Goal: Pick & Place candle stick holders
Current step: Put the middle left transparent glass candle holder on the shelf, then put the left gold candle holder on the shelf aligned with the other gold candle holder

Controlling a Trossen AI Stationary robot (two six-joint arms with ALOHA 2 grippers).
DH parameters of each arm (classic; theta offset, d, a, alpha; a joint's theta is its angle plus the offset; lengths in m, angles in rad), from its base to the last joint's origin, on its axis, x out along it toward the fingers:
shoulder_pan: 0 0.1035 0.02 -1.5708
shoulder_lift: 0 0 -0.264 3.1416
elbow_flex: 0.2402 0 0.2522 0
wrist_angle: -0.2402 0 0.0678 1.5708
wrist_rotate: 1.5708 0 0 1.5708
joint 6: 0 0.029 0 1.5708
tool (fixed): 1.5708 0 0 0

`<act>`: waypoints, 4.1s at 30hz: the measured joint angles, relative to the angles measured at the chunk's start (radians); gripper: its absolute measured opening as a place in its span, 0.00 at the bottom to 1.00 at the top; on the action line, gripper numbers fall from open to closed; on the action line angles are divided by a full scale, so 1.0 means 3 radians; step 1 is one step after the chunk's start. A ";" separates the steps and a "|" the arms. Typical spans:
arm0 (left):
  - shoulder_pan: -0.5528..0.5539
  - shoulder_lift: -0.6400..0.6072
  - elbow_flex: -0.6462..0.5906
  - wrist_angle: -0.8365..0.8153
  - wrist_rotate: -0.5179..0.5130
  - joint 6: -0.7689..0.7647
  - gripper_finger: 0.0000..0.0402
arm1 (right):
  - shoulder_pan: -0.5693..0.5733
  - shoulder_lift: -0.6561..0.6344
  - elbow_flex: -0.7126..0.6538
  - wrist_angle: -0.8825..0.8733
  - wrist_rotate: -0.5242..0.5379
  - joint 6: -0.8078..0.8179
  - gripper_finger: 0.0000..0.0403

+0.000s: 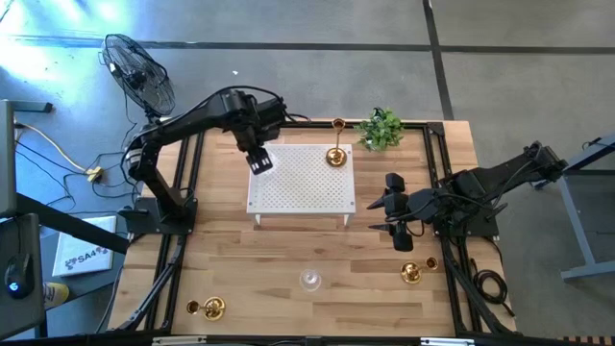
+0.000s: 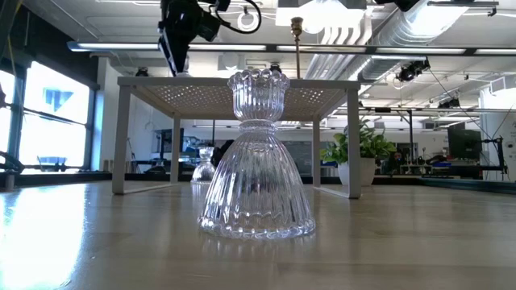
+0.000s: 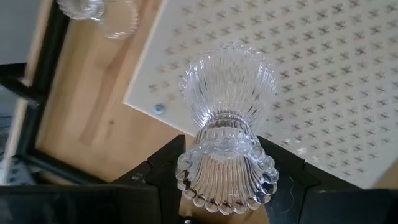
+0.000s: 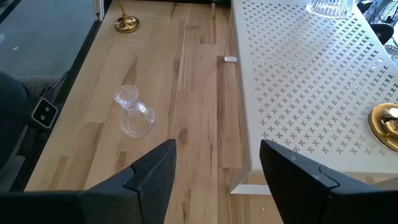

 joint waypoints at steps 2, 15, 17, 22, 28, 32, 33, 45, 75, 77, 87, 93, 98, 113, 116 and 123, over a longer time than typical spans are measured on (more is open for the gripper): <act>-0.0002 0.0006 -0.0009 0.0008 0.0033 0.0000 0.46 | -0.0001 0.0000 0.0000 0.0000 0.0000 -0.0001 0.56; -0.0004 0.0015 -0.0016 0.0051 0.0052 -0.0001 0.58 | 0.0000 0.0000 0.0000 0.0001 0.0000 -0.0001 0.56; -0.0004 0.0015 -0.0016 0.0053 0.0052 -0.0001 0.58 | 0.0000 0.0000 0.0000 0.0001 0.0000 0.0000 0.56; -0.0004 0.0015 -0.0016 0.0070 0.0012 -0.0001 0.58 | -0.0001 0.0000 0.0000 0.0000 0.0000 0.0000 0.56; -0.0004 0.0014 -0.0014 0.0230 -0.0023 0.0023 0.58 | 0.0000 0.0000 0.0000 0.0001 0.0000 0.0000 0.56; -0.0004 0.0014 -0.0014 0.0319 -0.0023 0.0030 0.58 | 0.0000 0.0000 0.0000 0.0001 0.0000 0.0000 0.56; -0.0004 0.0014 -0.0014 0.0345 -0.0022 0.0031 0.58 | 0.0000 0.0000 0.0000 0.0000 0.0000 -0.0001 0.56; -0.0005 0.0011 -0.0014 0.0425 -0.0161 0.0089 0.58 | -0.0001 0.0000 0.0000 0.0000 0.0000 -0.0001 0.56; -0.0010 0.0009 0.0107 0.0960 0.0033 0.0097 0.58 | 0.0000 0.0000 0.0000 0.0001 0.0000 0.0000 0.56; -0.0040 0.0009 0.0191 0.0963 0.0050 0.0089 0.58 | -0.0001 0.0000 0.0000 0.0000 0.0000 0.0000 0.56; -0.0542 0.0005 0.0669 0.0873 0.0458 0.0087 0.58 | 0.0000 0.0000 0.0000 0.0000 0.0000 -0.0001 0.56; -0.1025 0.0004 0.0839 0.0610 0.0686 0.0086 0.58 | -0.0001 0.0000 0.0000 0.0001 -0.0001 -0.0001 0.56; -0.1444 0.0006 0.0853 0.0290 0.0809 0.0075 0.58 | 0.0000 0.0000 0.0000 0.0000 0.0000 -0.0001 0.56; -0.2634 0.0008 0.0768 -0.0043 0.0771 -0.1430 0.58 | 0.0000 0.0000 0.0000 0.0001 0.0000 -0.0001 0.56; -0.2839 0.0009 0.0685 -0.0043 0.0760 -0.1774 0.58 | -0.0001 0.0000 0.0000 0.0000 0.0000 -0.0001 0.56; -0.3267 0.0009 0.0548 -0.0041 0.0687 -0.2674 0.58 | -0.0001 0.0000 0.0000 0.0000 0.0000 -0.0001 0.56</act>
